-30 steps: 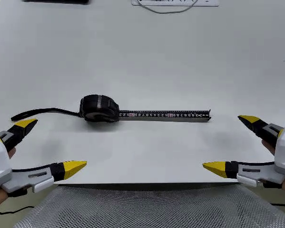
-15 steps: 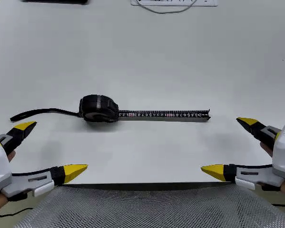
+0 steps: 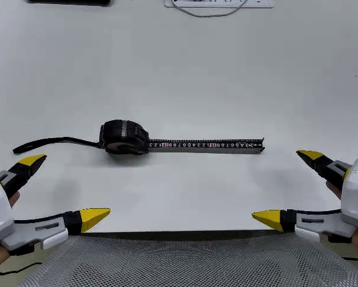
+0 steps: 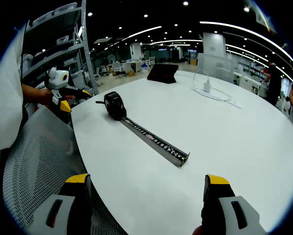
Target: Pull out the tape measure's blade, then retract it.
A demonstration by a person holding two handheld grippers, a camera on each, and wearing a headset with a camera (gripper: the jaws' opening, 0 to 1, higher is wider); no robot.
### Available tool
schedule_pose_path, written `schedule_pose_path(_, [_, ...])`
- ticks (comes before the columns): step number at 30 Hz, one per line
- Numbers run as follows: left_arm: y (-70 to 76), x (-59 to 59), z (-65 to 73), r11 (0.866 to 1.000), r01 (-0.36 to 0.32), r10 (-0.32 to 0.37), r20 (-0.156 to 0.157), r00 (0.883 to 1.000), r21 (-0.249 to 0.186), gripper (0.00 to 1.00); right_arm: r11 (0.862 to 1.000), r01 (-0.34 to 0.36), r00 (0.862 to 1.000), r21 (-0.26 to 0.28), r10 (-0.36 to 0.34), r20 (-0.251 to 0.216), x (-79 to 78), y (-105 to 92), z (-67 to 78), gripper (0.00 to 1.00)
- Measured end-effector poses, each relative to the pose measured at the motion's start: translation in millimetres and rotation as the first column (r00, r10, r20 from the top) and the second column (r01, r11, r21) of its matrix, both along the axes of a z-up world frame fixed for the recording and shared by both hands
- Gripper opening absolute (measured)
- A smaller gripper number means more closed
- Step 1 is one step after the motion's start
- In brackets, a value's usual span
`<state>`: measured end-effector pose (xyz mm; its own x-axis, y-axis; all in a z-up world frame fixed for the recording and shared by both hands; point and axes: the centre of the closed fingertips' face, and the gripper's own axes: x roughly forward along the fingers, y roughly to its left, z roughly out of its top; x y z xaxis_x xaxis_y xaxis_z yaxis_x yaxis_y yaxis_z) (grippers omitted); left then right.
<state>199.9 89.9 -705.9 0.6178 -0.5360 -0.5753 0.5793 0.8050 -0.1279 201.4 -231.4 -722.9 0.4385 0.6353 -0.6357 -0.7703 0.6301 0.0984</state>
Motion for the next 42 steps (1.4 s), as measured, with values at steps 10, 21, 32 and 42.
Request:
schedule_pose_path(10, [-2.0, 0.6, 0.2, 1.0, -0.003, 0.003, 0.001, 1.0, -0.005, 0.97, 1.0, -0.004, 1.0, 0.001, 0.004, -0.004, -1.2, -1.2, 0.2, 0.95])
schedule_pose_path(21, [-4.7, 2.5, 2.6, 1.0, -0.006, 0.006, 0.004, 1.0, -0.012, 0.97, 1.0, -0.001, 1.0, 0.004, 0.001, -0.006, -2.1, -1.4, -0.7, 0.96])
schedule_pose_path(32, [-13.7, 14.6, 3.6, 0.999, -0.038, 0.039, 0.021, 0.999, -0.02, 0.97, 1.0, 0.002, 1.0, 0.008, -0.002, 0.0, 3.9, -2.4, 0.7, 0.96])
schedule_pose_path(42, [-30.4, 22.9, 0.6, 0.999, -0.042, 0.043, 0.019, 0.999, -0.03, 0.97, 1.0, 0.0, 1.0, 0.003, 0.0, 0.01, 10.2, -4.5, 1.7, 0.96])
